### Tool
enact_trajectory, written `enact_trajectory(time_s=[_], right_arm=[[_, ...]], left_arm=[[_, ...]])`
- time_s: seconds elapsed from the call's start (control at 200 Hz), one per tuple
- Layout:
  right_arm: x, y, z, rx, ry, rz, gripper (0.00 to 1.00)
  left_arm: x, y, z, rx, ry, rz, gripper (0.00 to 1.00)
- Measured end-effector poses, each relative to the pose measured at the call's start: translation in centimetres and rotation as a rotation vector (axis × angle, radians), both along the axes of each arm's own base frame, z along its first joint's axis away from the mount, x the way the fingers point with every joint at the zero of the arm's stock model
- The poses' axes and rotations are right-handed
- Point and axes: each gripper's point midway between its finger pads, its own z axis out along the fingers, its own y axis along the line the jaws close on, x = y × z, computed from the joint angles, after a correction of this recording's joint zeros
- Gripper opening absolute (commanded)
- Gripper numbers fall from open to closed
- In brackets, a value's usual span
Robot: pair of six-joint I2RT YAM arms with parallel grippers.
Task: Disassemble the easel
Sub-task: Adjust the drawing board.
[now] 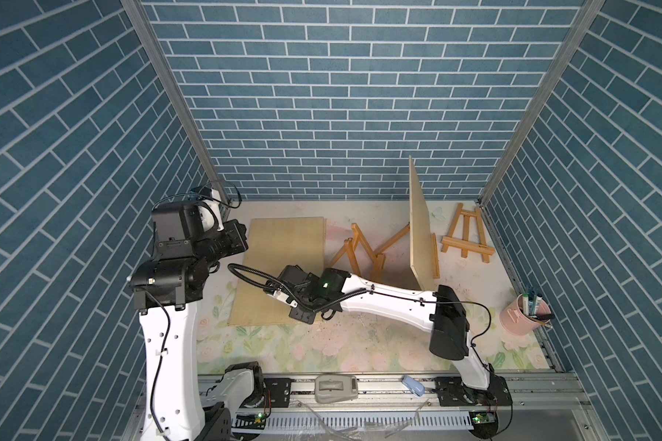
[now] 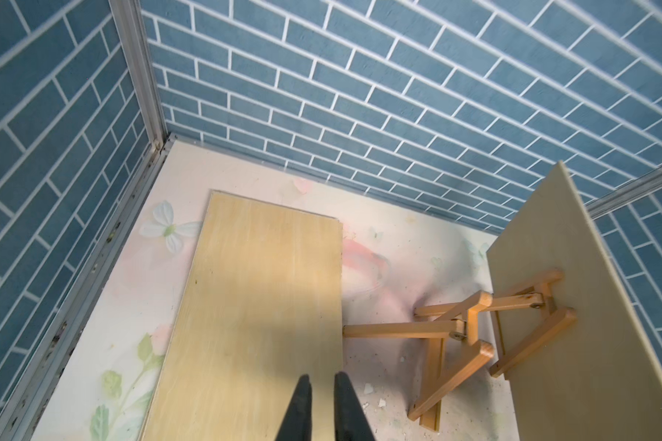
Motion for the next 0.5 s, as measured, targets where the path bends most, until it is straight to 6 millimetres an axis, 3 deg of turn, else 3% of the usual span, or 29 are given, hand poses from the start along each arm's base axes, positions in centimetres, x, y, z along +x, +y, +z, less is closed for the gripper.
enact_trajectory(time_s=[0.065,0.315,0.5], right_arm=[[1.5,-1.5,0.2,-0.020,-0.016,-0.050,0.03],[5.5,-7.6,-3.0,-0.169,0.066,-0.213,0.03],[5.1,-8.8,-4.0,-0.203,0.126,-0.233,0.03]], left_arm=[[0.9,0.5,-1.6,0.007,0.046,0.017,0.14],[5.3,3.7,-8.0,0.046,0.244,0.094,0.15],[8.3,8.2,-13.1,0.028,0.377,0.186,0.14]])
